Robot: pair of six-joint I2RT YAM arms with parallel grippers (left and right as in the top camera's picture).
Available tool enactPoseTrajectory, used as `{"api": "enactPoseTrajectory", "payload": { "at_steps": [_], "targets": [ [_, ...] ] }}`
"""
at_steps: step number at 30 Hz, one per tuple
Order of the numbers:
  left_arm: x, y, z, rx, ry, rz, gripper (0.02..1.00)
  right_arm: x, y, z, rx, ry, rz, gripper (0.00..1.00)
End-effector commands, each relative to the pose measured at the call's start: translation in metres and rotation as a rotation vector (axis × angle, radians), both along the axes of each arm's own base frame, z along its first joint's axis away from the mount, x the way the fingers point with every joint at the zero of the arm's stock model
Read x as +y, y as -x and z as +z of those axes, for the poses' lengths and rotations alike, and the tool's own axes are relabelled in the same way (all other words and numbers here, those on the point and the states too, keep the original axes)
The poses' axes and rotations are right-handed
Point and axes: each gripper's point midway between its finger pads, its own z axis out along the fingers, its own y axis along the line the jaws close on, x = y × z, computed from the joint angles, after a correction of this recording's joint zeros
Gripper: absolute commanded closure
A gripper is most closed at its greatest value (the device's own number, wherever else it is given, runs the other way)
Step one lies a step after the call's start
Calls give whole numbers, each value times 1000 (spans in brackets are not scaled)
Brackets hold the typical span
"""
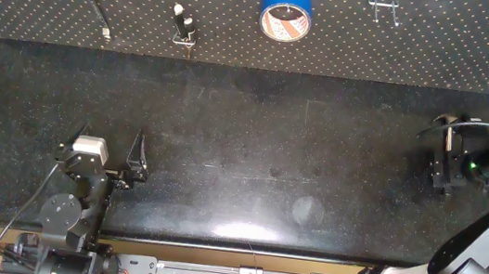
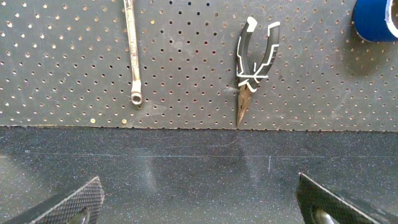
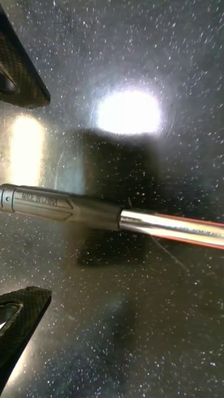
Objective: Place Tools Onto Pegboard
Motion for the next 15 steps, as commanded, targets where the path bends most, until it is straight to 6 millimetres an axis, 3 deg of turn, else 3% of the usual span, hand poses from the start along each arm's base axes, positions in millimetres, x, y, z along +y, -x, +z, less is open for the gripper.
{"api": "enactPoseTrajectory", "payload": {
  "at_steps": [1, 15],
  "targets": [
    [1, 0, 0, -6, -8, -1, 23, 0, 3, -7, 29, 3, -12, 66],
    [1, 0, 0, -6, -8, -1, 23, -4, 4, -15, 50, 17, 13, 66]
  ]
}}
